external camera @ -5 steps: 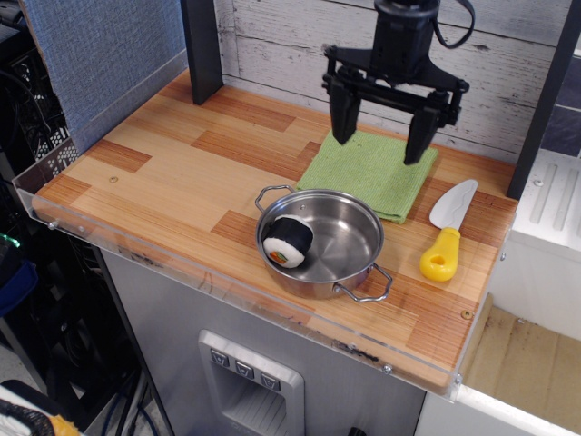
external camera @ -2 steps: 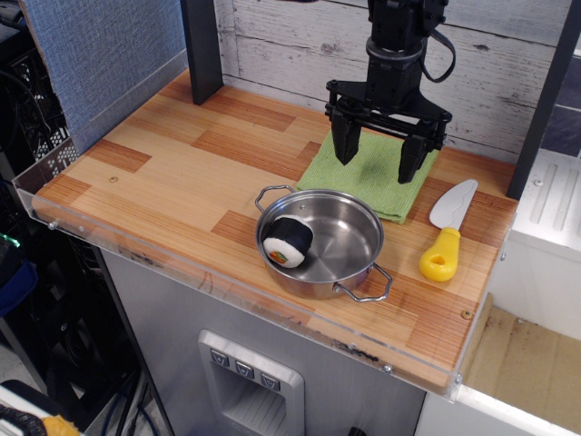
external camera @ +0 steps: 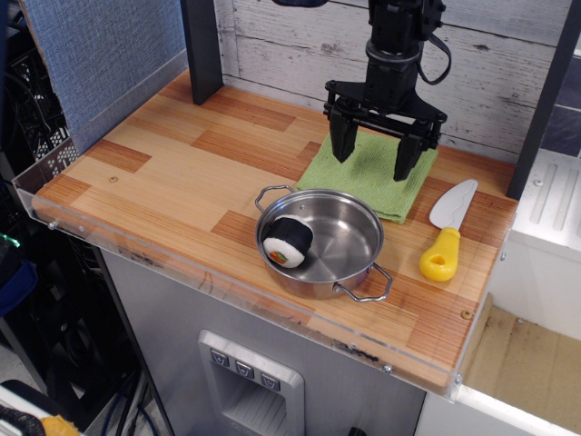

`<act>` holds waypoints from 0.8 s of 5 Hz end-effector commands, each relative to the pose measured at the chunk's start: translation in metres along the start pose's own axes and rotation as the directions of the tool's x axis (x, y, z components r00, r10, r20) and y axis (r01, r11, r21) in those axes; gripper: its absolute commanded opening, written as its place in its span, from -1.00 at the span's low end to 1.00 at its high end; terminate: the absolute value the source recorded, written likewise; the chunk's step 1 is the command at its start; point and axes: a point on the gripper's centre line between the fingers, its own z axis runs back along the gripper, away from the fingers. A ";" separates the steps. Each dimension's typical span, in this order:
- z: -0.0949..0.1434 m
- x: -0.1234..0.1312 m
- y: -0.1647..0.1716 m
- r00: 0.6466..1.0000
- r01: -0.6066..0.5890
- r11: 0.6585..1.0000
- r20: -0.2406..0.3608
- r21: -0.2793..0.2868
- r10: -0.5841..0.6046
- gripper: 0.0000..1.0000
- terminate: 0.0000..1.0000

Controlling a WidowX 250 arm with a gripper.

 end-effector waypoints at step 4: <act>-0.045 0.006 0.026 1.000 -0.012 1.000 0.014 0.021 0.011 1.00 -1.00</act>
